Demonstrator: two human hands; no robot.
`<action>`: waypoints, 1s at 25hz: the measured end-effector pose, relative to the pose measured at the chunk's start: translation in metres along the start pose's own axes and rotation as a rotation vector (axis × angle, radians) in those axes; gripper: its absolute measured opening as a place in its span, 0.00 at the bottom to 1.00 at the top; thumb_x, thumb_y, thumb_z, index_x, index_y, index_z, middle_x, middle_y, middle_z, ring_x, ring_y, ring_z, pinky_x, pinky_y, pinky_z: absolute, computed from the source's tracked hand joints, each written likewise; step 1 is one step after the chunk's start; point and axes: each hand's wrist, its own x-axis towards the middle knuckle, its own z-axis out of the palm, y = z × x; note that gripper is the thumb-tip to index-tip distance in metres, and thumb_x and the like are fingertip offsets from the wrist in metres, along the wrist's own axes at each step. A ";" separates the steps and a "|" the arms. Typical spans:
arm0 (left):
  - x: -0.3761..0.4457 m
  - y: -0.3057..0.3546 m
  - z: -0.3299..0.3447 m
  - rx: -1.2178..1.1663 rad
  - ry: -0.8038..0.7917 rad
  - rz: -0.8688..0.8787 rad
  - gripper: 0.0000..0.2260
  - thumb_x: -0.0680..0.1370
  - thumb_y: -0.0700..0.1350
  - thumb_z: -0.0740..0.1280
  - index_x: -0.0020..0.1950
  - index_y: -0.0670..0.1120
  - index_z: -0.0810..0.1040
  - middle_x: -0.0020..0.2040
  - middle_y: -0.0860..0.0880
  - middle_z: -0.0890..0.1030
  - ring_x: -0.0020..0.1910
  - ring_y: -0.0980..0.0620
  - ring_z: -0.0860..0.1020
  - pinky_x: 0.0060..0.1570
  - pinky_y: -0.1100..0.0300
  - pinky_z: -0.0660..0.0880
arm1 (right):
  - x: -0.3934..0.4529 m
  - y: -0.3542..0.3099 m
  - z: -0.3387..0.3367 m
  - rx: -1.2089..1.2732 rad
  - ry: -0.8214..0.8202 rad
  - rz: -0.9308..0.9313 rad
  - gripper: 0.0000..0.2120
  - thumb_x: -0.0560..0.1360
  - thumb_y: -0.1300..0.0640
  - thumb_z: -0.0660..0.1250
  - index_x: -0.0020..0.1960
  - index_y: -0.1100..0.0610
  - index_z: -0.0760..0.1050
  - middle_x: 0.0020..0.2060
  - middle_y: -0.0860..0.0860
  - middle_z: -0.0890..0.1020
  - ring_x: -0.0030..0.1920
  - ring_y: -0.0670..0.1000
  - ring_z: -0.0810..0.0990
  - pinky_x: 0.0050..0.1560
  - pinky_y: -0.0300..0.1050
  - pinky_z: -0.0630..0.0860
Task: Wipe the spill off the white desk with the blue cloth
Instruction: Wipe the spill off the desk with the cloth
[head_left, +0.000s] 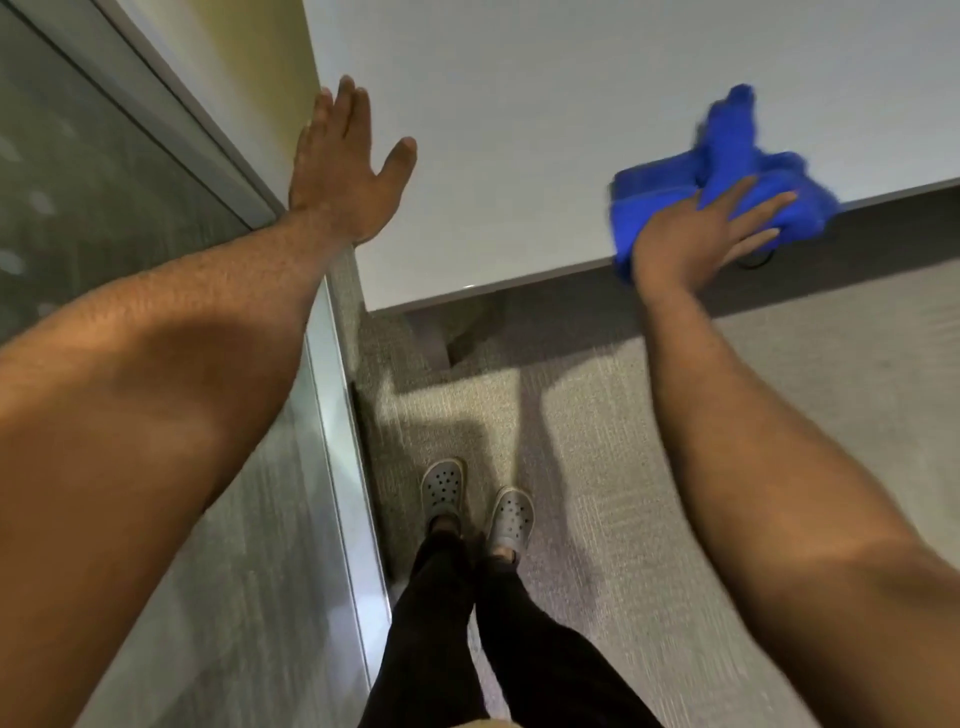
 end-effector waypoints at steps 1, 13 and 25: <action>0.001 0.000 0.000 0.004 -0.003 0.002 0.38 0.79 0.68 0.46 0.80 0.44 0.45 0.82 0.46 0.44 0.80 0.45 0.42 0.77 0.49 0.42 | -0.025 -0.004 0.003 -0.027 -0.046 -0.065 0.26 0.81 0.51 0.52 0.77 0.59 0.54 0.77 0.62 0.47 0.76 0.65 0.42 0.76 0.56 0.41; 0.001 -0.004 0.001 0.097 -0.009 -0.004 0.38 0.79 0.67 0.44 0.80 0.43 0.45 0.82 0.45 0.45 0.80 0.44 0.44 0.77 0.46 0.45 | 0.058 -0.013 0.001 -0.491 -0.423 -0.479 0.32 0.77 0.33 0.43 0.77 0.43 0.43 0.78 0.54 0.44 0.76 0.66 0.41 0.73 0.67 0.40; 0.000 -0.001 -0.001 0.060 0.013 -0.032 0.38 0.78 0.69 0.46 0.81 0.49 0.42 0.81 0.51 0.41 0.79 0.52 0.40 0.76 0.51 0.41 | 0.080 -0.083 0.061 -0.545 -0.408 -0.738 0.43 0.65 0.19 0.34 0.75 0.37 0.41 0.78 0.54 0.45 0.76 0.65 0.41 0.72 0.68 0.39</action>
